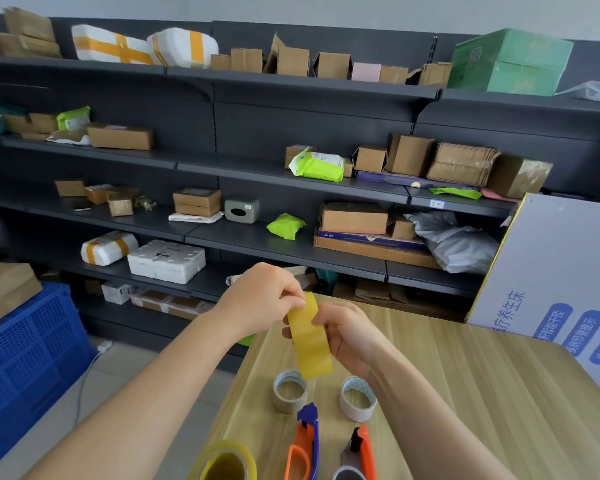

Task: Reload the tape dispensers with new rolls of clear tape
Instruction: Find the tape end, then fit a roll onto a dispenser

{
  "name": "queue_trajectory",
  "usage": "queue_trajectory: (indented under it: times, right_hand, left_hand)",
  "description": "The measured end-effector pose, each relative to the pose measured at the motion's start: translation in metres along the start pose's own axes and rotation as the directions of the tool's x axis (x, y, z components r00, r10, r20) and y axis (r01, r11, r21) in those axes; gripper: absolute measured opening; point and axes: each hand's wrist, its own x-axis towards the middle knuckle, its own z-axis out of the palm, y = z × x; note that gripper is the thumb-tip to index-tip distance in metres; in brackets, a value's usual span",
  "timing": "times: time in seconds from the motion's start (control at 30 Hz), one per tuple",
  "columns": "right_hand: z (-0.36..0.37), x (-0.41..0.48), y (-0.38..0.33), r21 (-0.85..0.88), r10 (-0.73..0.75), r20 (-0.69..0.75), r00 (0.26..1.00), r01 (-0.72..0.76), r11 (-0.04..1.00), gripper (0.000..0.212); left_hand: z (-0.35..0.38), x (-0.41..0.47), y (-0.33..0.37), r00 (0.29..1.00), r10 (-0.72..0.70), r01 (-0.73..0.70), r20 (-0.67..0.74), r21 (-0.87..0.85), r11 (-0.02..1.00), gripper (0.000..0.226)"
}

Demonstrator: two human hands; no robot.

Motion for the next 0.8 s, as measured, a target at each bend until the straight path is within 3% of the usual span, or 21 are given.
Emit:
queue_trajectory:
  times: [0.13, 0.23, 0.3, 0.4, 0.53, 0.7, 0.8]
  right_hand:
    - [0.001, -0.002, 0.001, 0.038, 0.021, 0.047, 0.999, -0.023, 0.999, 0.057]
    - [-0.003, -0.004, -0.006, 0.162, 0.025, 0.117, 0.993, -0.043, 0.986, 0.056]
    - [-0.007, -0.006, -0.012, 0.193, 0.032, 0.146, 0.989, -0.06, 0.979, 0.052]
    - [-0.011, -0.009, -0.019, 0.17, 0.046, 0.171, 0.984, -0.076, 0.983, 0.049]
    - [-0.01, -0.009, -0.02, 0.123, 0.018, 0.164, 0.986, -0.038, 0.992, 0.048]
    - [-0.001, -0.014, -0.02, -0.072, -0.033, 0.027, 0.999, 0.035, 0.997, 0.037]
    - [-0.002, -0.017, -0.022, -0.011, -0.051, 0.044, 0.998, 0.051, 0.999, 0.025]
  left_hand:
    - [0.001, -0.001, -0.002, 0.999, 0.012, -0.013, -0.045, -0.019, 1.0, 0.013]
    - [0.003, -0.003, -0.006, 0.996, 0.019, -0.034, -0.084, -0.178, 0.983, 0.014]
    - [0.002, -0.005, -0.009, 1.0, 0.013, -0.012, 0.002, -0.352, 0.936, 0.02]
    - [-0.002, -0.01, -0.009, 0.99, 0.023, 0.053, 0.136, -0.528, 0.847, 0.039]
    - [-0.005, -0.013, -0.003, 0.996, 0.004, 0.052, 0.087, -0.633, 0.772, 0.039]
    - [-0.006, -0.013, 0.008, 0.999, 0.005, 0.03, 0.05, -0.668, 0.744, 0.039]
    - [-0.006, -0.012, 0.008, 0.999, 0.005, 0.031, 0.05, -0.677, 0.735, 0.038]
